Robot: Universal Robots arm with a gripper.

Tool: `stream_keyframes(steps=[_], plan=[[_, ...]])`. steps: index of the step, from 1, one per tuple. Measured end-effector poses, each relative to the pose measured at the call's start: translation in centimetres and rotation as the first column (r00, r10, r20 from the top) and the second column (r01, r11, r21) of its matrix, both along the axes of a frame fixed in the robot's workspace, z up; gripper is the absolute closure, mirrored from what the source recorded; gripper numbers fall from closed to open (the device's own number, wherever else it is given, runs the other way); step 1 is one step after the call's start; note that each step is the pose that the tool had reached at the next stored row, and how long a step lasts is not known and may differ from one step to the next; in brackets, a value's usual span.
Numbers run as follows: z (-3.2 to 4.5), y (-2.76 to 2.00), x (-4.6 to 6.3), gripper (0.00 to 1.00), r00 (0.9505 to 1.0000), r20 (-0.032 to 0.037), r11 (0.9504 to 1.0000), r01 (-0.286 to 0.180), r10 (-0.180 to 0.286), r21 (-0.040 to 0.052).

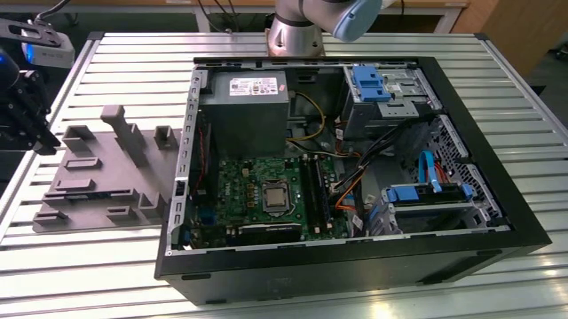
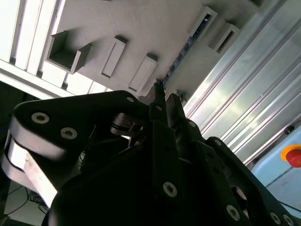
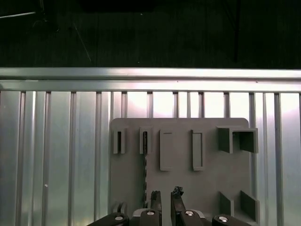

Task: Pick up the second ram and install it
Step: 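Pick up the second ram and move it above second insertion slot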

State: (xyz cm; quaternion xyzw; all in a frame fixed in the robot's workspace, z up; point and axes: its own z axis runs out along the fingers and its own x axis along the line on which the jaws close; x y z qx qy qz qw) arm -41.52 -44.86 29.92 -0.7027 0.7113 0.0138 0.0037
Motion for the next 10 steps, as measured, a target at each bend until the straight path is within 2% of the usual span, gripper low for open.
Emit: stream_keyframes(steps=[3, 4, 10], plan=[[0.0, 0.0, 0.0, 0.76, 1.0, 0.0, 1.0, 0.0, 0.0, 0.0], [-0.01, 0.0, 0.0, 0.7, 1.0, 0.0, 1.0, 0.0, 0.0, -0.0001], [-0.77, -0.14, 0.0, 0.7, 1.0, 0.0003, 1.0, 0.0, 0.0, 0.0]])
